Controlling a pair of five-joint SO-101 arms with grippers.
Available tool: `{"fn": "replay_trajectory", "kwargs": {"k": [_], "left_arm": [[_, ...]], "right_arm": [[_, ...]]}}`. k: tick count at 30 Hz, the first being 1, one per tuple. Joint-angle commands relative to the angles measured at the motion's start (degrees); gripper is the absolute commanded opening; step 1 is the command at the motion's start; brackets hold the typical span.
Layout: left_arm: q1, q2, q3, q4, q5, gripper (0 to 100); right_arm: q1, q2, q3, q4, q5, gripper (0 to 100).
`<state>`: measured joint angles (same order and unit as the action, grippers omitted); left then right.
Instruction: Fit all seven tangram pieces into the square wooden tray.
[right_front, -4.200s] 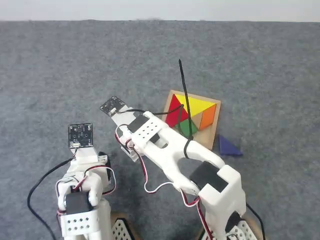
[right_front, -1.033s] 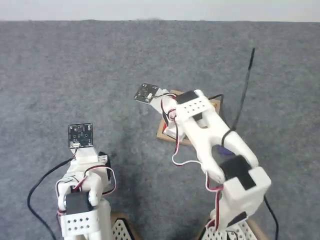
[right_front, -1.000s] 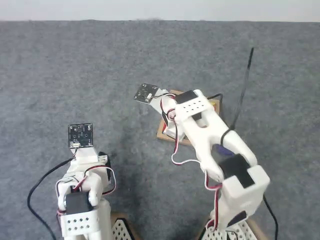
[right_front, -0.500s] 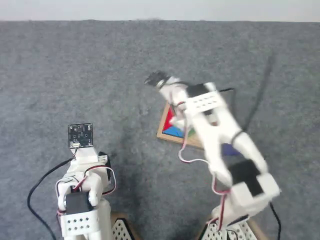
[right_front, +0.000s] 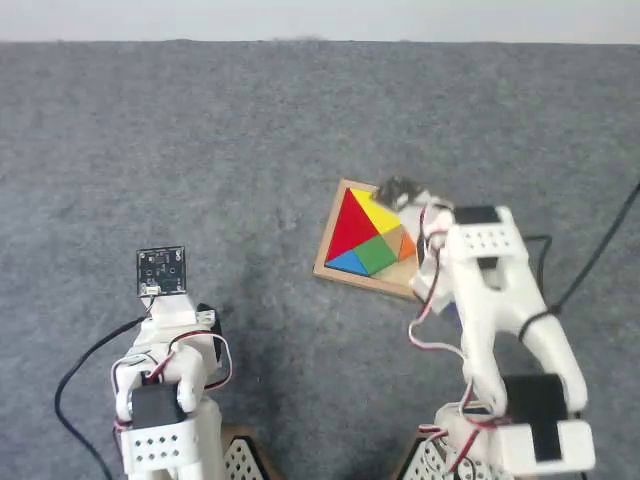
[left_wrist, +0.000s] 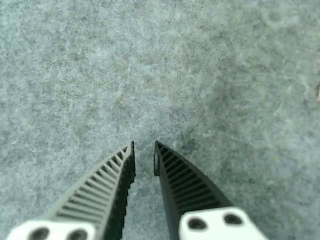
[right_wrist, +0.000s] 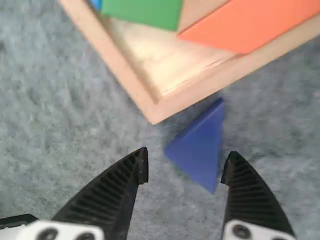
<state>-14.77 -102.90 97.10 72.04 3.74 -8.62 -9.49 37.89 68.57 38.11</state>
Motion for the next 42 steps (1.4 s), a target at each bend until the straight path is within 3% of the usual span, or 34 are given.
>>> {"fn": "replay_trajectory", "kwargs": {"k": [1, 20, 27, 32, 36, 42], "left_arm": [[-0.2, -1.1, -0.7, 0.3, 0.5, 6], [-0.2, -1.1, -0.7, 0.3, 0.5, 6], [-0.2, -1.1, -0.7, 0.3, 0.5, 6], [-0.2, -1.1, -0.7, 0.3, 0.5, 6], [-0.2, -1.1, -0.7, 0.3, 0.5, 6], [-0.2, -1.1, -0.7, 0.3, 0.5, 6]], "right_arm": [[1.0, -7.3, 5.1, -3.5, 1.2, 23.8], [1.8, 5.5, 6.5, -12.3, 1.3, 23.6], [6.9, 6.0, 4.7, -11.9, 1.2, 23.3], [8.0, 6.0, 4.7, -11.9, 1.1, 16.3], [8.0, 5.5, 4.7, -11.9, 0.6, 16.2], [8.6, 5.5, -1.4, -7.7, -11.9, 16.2]]}}
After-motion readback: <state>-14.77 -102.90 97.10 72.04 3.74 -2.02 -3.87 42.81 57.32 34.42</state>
